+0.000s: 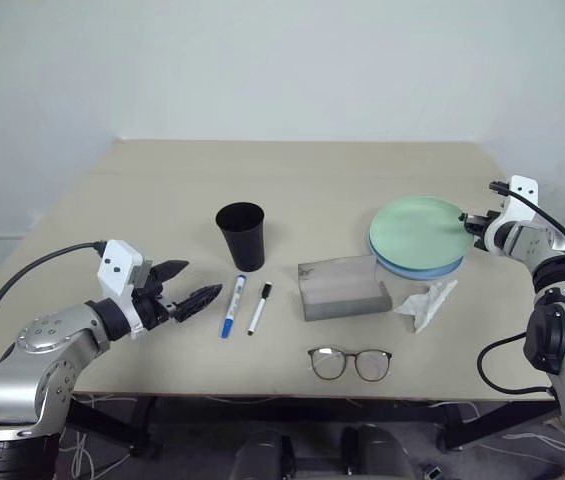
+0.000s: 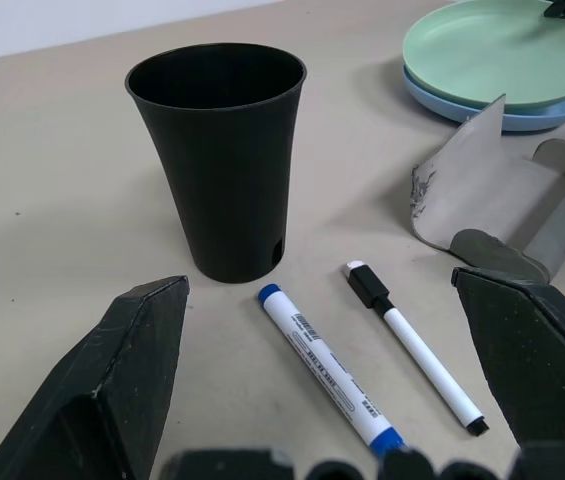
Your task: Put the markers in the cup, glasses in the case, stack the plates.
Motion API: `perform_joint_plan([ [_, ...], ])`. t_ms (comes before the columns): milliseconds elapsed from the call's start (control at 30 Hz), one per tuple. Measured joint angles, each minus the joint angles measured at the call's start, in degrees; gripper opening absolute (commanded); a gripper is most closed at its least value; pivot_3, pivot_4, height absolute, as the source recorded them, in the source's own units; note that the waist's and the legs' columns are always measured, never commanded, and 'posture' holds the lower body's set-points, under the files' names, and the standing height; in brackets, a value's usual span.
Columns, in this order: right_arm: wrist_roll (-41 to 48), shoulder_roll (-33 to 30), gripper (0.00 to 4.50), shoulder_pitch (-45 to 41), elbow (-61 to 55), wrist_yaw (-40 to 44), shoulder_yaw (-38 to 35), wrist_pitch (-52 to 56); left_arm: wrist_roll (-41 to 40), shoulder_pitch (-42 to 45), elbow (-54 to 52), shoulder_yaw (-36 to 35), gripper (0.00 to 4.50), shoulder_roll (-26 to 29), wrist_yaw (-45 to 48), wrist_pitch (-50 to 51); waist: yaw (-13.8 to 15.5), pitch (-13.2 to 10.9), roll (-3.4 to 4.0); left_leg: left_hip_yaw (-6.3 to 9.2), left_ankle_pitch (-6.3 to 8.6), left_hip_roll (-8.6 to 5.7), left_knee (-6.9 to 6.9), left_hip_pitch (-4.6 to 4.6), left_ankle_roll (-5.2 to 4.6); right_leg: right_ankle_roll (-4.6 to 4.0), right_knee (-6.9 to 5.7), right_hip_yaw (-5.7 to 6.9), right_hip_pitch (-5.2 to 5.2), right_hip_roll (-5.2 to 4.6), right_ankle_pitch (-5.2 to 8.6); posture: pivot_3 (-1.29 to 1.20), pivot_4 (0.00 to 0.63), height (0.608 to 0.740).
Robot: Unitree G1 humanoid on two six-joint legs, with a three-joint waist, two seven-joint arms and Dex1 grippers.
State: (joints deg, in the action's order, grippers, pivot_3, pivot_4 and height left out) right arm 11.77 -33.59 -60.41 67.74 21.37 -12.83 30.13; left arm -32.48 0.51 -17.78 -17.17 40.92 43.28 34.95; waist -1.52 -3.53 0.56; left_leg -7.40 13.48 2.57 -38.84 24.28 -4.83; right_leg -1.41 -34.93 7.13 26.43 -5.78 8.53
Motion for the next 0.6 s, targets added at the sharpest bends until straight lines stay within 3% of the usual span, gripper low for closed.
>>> perform_joint_plan([
  [333,-1.43,0.24,0.02,0.0,0.78,-0.51,0.1,0.1,0.03,0.1,0.1,0.0,4.5,0.0,0.35,-0.27,-0.01,0.0,0.0,0.01,-0.01,0.0,0.05,-0.01,0.03,0.0,-0.06,0.0,0.04,0.02,0.0,0.0,0.0,0.727],
  [433,-1.85,0.74,0.73,0.0,0.98,-0.27,0.16,0.23,0.05,0.1,0.1,0.0,4.5,0.0,0.37,-0.61,-0.01,0.0,0.0,0.0,-0.01,0.0,0.03,-0.02,0.03,0.0,-0.06,0.0,0.02,0.01,0.0,0.0,0.0,0.727],
  [600,-2.59,0.89,2.41,0.0,1.02,0.77,0.77,0.7,0.09,0.09,0.26,0.0,4.5,0.0,0.35,-0.81,0.0,0.0,0.0,0.0,-0.01,0.0,0.02,-0.04,0.02,0.0,-0.06,0.0,0.0,0.01,0.0,0.0,0.0,0.727],
])
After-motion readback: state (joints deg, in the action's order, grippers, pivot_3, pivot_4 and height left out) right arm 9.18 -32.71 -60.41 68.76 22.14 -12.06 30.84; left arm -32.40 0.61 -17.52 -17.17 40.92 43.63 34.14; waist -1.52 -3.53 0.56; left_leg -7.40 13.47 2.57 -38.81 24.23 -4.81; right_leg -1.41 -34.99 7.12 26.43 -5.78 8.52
